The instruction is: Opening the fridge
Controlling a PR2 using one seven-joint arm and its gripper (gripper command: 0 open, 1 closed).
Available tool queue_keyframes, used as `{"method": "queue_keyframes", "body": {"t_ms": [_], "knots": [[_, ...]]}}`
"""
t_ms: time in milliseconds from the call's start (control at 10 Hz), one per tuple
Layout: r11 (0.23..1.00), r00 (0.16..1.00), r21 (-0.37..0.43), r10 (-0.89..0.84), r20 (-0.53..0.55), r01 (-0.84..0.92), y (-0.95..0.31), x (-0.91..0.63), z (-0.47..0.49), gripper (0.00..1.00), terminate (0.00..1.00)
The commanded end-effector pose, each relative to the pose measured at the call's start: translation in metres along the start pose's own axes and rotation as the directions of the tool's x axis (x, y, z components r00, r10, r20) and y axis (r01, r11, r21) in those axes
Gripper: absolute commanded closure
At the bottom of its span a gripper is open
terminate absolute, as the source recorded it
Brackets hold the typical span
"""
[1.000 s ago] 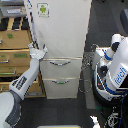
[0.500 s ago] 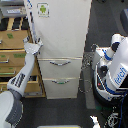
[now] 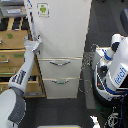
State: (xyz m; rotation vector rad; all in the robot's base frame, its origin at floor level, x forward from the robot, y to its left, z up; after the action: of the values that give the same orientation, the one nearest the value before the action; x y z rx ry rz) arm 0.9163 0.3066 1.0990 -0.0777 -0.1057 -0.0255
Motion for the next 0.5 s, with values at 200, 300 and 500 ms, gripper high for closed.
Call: {"method": "queue_keyframes", "body": {"t_ms": [200, 300, 500], "knots": [[0.998, 0.996, -0.024, -0.066, -0.052, 0.065, -0.018, 0.003, -0.022, 1.0, 0.0], [0.998, 0.997, -0.022, -0.062, -0.052, 0.061, -0.015, 0.001, -0.021, 1.0, 0.0], [0.998, 0.997, -0.018, -0.06, -0.051, 0.059, -0.011, -0.003, -0.024, 1.0, 0.0]]}}
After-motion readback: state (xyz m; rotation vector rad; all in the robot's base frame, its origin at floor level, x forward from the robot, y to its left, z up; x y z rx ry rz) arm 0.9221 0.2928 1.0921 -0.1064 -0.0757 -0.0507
